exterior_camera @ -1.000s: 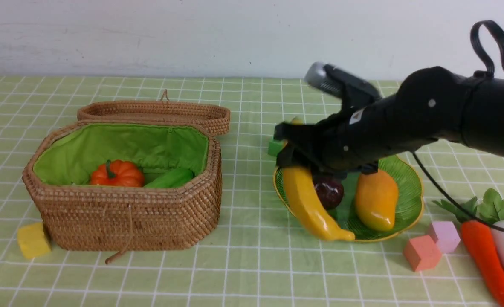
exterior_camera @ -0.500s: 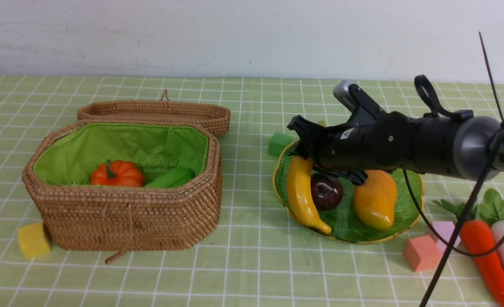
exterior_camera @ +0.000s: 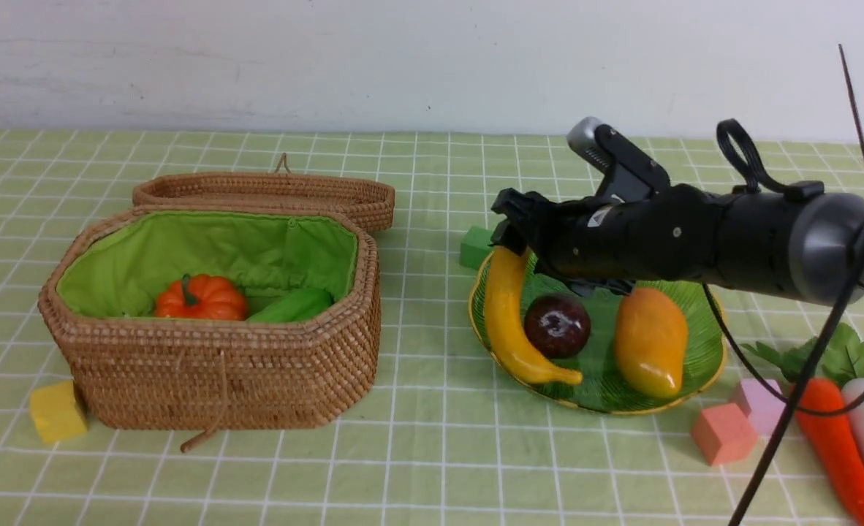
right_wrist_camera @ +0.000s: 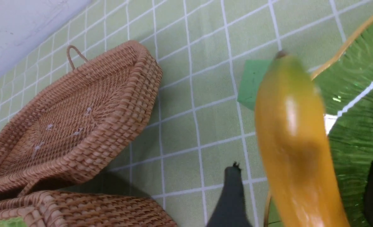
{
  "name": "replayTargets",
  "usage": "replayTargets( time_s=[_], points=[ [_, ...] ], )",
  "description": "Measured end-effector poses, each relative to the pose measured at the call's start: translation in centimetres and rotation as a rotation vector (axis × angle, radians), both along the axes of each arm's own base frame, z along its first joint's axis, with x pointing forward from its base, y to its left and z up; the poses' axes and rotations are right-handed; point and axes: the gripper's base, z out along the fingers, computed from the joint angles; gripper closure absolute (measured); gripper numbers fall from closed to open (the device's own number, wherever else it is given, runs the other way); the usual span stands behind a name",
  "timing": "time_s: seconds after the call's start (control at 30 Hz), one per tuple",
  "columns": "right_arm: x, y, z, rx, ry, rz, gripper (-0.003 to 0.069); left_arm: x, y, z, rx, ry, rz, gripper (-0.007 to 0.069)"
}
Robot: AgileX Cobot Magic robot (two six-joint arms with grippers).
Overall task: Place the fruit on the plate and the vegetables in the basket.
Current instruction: Use the right arm to grab a banana and put it into the right plate, then take a daikon with your right arm and place it on the basket on the left.
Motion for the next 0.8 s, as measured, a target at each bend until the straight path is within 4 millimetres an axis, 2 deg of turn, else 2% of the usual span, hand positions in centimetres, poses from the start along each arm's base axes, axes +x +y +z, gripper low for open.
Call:
replayTargets(
  time_s=[0.07,0.17,0.23,0.27,0.33,0.37,0.4,0.43,0.47,0.5,0.53,0.57,0.6,0.67,0.8],
  points=[
    [-0.2,-0.1,0.9,-0.024,-0.031,0.02,0.0051,0.0,0.0,0.0,0.0,0.0,0.0,0.0511],
    [-0.6,-0.3,2.4,-0.064,-0.077,0.055,0.0006,0.0,0.0,0.0,0.0,0.0,0.0,0.051],
    [-1.2,-1.0,4.0,-0.113,-0.11,0.085,-0.0002,0.0,0.0,0.0,0.0,0.0,0.0,0.0506],
    [-1.2,-1.1,4.2,-0.119,-0.113,0.087,-0.0002,0.0,0.0,0.0,0.0,0.0,0.0,0.0505],
    [-2.2,-2.5,6.0,-0.217,-0.112,0.129,0.0,0.0,0.0,0.0,0.0,0.0,0.0,0.0501],
    [-3.1,-3.9,7.5,-0.282,-0.092,0.142,0.0006,0.0,0.0,0.0,0.0,0.0,0.0,0.0501],
    [-3.2,-4.2,7.6,-0.293,-0.086,0.14,0.0008,0.0,0.0,0.0,0.0,0.0,0.0,0.0501],
    [-4.1,-5.9,8.4,-0.366,-0.032,0.142,0.0015,0.0,0.0,0.0,0.0,0.0,0.0,0.0498],
    [-4.7,-7.2,8.9,-0.417,0.019,0.137,0.0021,0.0,0.0,0.0,0.0,0.0,0.0,0.0497],
    [-4.9,-7.5,9.0,-0.427,0.031,0.135,0.0022,0.0,0.0,0.0,0.0,0.0,0.0,0.0496],
    [-6.0,-9.7,9.3,-0.519,0.142,0.12,0.0032,0.0,0.0,0.0,0.0,0.0,0.0,0.0495],
    [-6.1,-10.2,9.4,-0.529,0.152,0.113,0.0036,0.0,0.0,0.0,0.0,0.0,0.0,0.0494],
    [-6.9,-12.1,9.5,-0.598,0.236,0.103,0.0047,0.0,0.0,0.0,0.0,0.0,0.0,0.0494],
    [-7.8,-14.6,9.4,-0.662,0.336,0.091,0.0065,0.0,0.0,0.0,0.0,0.0,0.0,0.0493],
    [-8.6,-18.4,7.8,-0.628,0.427,0.018,0.0083,0.0,0.0,0.0,0.0,0.0,0.0,0.049]
  ],
)
